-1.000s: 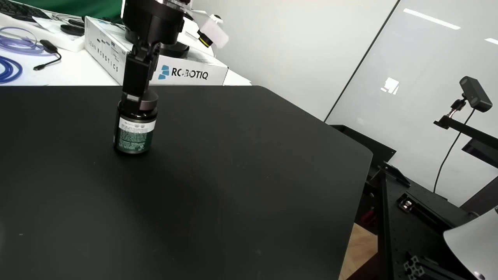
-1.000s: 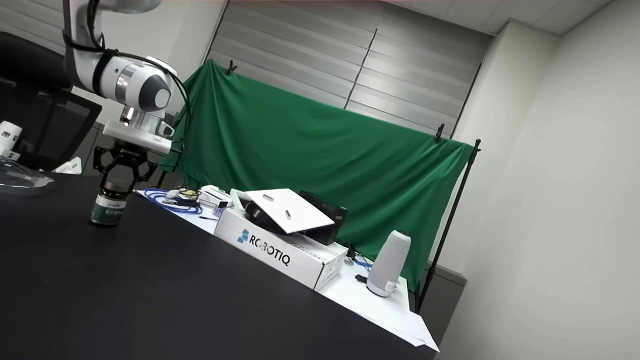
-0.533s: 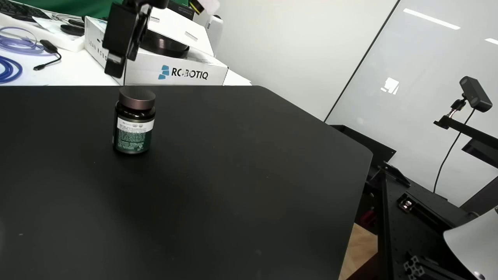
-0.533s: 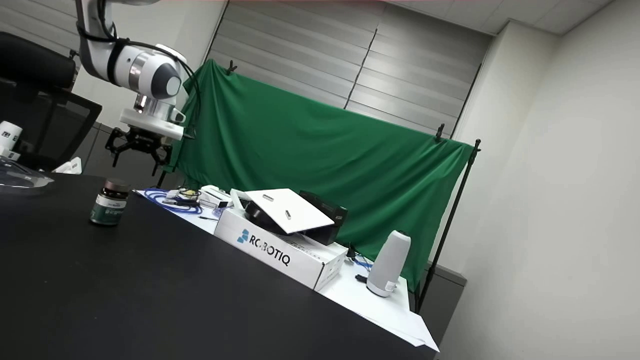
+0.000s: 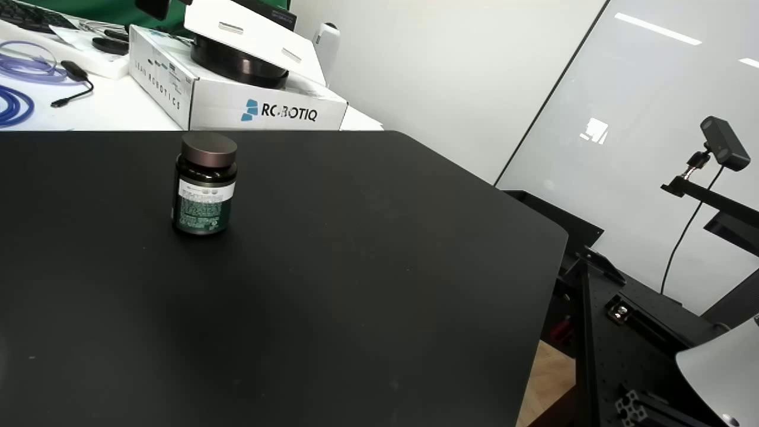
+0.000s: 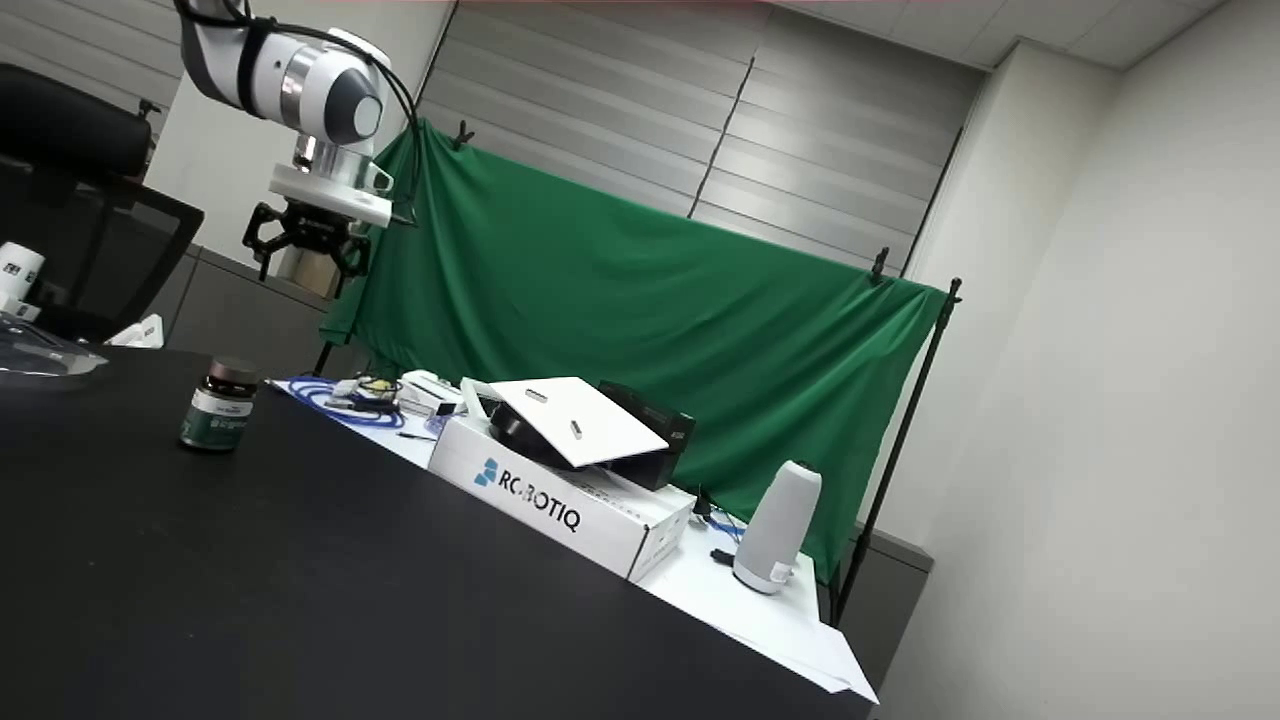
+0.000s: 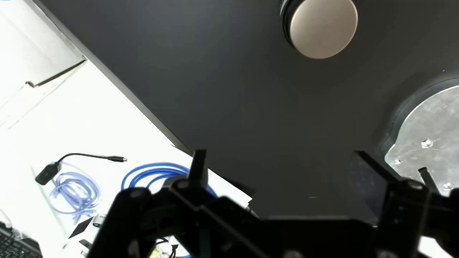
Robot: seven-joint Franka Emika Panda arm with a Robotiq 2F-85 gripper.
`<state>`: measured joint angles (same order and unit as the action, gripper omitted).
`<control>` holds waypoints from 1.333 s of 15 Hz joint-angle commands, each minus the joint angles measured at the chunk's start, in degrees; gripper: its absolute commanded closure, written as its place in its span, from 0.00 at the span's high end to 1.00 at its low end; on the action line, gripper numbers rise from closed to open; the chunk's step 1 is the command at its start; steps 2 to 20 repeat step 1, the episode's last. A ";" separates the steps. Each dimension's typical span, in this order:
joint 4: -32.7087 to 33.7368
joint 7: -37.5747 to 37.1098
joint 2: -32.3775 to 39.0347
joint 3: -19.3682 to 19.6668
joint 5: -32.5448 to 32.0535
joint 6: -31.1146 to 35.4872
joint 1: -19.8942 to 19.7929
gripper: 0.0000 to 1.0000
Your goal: Move the bottle backwards
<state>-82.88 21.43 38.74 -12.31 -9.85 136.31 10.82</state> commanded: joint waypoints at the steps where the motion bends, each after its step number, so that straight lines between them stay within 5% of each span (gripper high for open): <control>1: 0.21 0.11 0.06 0.42 0.33 -0.17 0.42 1.00; 20: 0.21 0.11 0.06 0.42 0.33 -0.17 0.42 1.00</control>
